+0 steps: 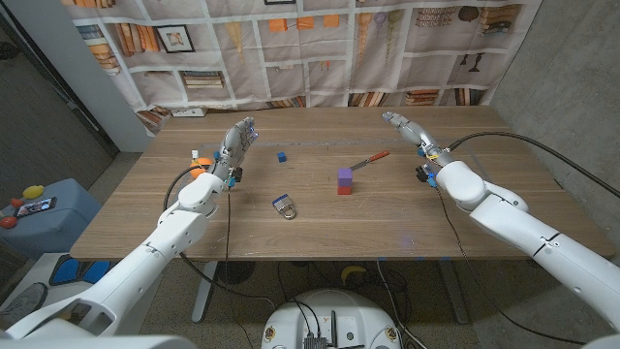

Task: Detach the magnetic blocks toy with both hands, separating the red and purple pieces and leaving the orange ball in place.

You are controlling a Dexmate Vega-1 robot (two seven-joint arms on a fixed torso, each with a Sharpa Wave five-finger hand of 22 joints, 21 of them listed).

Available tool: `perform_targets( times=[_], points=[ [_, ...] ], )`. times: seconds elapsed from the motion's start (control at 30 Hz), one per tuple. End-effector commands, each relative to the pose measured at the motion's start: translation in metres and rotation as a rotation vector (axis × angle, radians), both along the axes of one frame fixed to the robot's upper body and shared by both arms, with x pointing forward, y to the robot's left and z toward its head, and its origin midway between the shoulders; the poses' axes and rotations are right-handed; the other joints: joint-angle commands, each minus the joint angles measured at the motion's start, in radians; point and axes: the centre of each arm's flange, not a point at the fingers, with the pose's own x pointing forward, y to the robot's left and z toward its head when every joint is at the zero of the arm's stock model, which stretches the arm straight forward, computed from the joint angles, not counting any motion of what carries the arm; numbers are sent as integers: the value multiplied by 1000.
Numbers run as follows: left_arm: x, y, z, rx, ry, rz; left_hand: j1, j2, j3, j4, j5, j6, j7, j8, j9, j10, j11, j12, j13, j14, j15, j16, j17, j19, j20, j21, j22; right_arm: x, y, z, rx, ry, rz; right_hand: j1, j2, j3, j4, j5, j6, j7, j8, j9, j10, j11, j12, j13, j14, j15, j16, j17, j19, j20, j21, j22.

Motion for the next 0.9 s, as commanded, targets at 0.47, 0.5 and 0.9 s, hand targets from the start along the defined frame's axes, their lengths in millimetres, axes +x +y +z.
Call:
perform_targets(
  times=[0.47, 0.5, 0.9],
  points=[
    [-6, 1, -5, -13, 7, 17, 14, 60, 10, -18, -2, 20, 1, 4, 5, 17, -4, 8, 2, 15, -1, 2, 2, 23, -2, 2, 4, -39, 23, 11, -361, -17, -149, 42, -24, 3, -49, -8, -14, -19, 4, 5, -30, -6, 0, 3, -27, 11, 0, -21, -16, 12, 5, 1],
    [-6, 1, -5, -13, 7, 18, 14, 60, 10, -19, -3, 20, 1, 3, 5, 19, -3, 8, 2, 16, -1, 2, 2, 24, -2, 2, 4, -40, 23, 12, -371, -13, -153, 46, -27, 3, -54, -9, -18, -21, 3, 5, -33, -7, 0, 3, -33, 16, -1, -23, -19, 14, 5, 1],
    [-6, -1, -3, -13, 3, 19, 16, 62, 16, -24, -4, 26, 1, 3, 5, 25, -5, 7, 2, 23, -2, 2, 3, 29, -2, 2, 4, -52, 33, 18, -554, 49, -204, 114, -36, 22, -114, -19, -58, -34, 4, 10, -92, 0, -4, 6, -74, 45, -3, -44, -42, 40, 5, 2]
  ],
)
